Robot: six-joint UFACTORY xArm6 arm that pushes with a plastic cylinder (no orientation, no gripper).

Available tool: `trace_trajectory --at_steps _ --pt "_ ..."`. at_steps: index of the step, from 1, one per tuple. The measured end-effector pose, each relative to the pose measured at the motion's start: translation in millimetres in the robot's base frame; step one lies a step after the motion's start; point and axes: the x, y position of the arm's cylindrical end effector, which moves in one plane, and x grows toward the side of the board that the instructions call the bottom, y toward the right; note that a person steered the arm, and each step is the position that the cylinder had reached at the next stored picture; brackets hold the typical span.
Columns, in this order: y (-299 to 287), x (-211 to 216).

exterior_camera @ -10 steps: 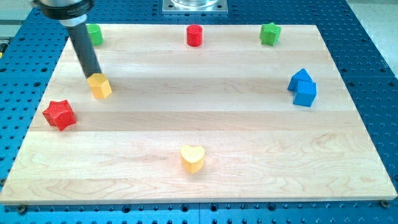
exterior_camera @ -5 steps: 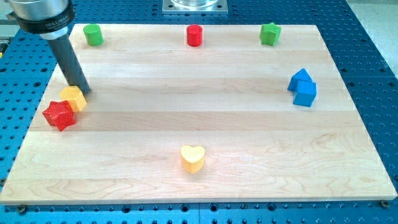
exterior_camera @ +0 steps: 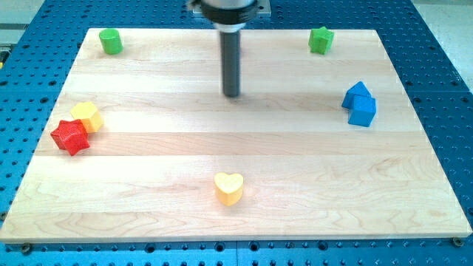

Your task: Separate the blue blocks

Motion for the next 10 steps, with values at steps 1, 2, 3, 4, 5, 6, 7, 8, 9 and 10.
trace_trajectory --at_steps 1,2,3,4,5,6,7,8,9,10 --pt "50 -10" --pt "65 -10" --pt "59 -10" --pt "-49 -10" --pt "-84 -7" --pt "16 -21" --pt "101 -34" --pt "234 -34" --pt "327 -28" --pt "283 5"
